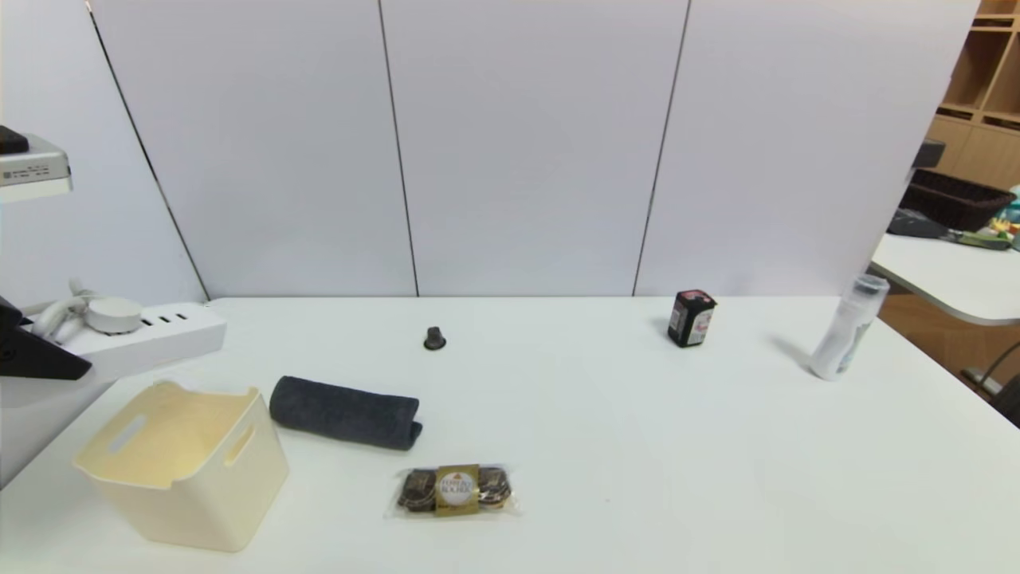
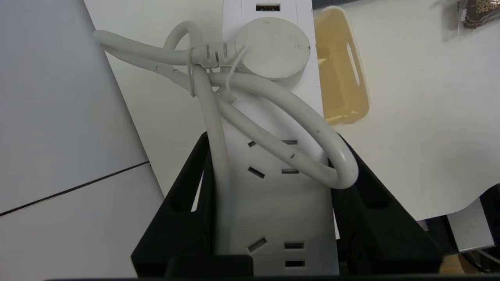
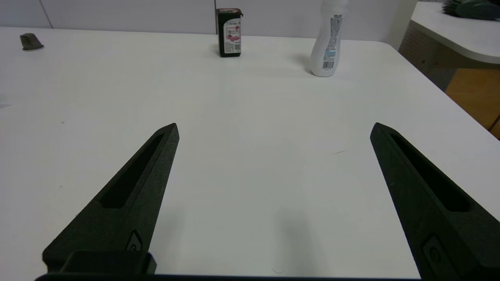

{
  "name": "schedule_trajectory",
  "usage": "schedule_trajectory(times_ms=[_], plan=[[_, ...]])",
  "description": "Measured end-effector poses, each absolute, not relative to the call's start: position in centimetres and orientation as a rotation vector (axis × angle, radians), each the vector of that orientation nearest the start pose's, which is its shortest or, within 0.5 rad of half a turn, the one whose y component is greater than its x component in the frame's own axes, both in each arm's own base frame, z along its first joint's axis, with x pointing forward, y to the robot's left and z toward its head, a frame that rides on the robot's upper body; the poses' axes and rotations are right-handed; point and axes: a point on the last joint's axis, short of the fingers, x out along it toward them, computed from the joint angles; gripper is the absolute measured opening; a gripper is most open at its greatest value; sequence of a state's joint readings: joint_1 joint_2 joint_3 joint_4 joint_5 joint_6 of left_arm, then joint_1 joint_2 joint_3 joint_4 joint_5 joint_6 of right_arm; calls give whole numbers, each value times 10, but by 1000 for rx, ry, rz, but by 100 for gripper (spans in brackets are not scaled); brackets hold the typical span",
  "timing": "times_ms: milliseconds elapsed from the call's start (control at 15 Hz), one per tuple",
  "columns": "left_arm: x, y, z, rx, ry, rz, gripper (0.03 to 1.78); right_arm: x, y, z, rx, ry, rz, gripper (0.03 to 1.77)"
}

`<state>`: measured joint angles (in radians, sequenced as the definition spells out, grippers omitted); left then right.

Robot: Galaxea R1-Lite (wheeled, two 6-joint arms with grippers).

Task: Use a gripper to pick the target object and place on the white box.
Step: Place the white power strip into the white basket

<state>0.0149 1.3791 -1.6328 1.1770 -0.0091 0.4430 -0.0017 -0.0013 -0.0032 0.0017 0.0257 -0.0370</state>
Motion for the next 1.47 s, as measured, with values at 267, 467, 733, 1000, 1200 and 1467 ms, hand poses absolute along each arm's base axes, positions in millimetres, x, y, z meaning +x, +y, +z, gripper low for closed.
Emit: schedule_trajectory(times_ms=[267,467,733,1000,1200,1467], plan=[[151,3,326,404,971,-189,86,-23,1,76,-36,-3,24,169],[149,3,322,404,1032,-202,86,-23,1,76,-37,-3,24,169],[152,2,317,410,1068,-217,86,-23,1,76,-36,-4,24,169],[157,2,309,411,1111,-233,86,-23,1,76,-37,-3,24,169],[159,2,305,412,1128,-240,86,-23,1,76,-37,-4,24,169],[163,1,301,432,1166,-267,86,-23,1,76,-37,-3,24,169]])
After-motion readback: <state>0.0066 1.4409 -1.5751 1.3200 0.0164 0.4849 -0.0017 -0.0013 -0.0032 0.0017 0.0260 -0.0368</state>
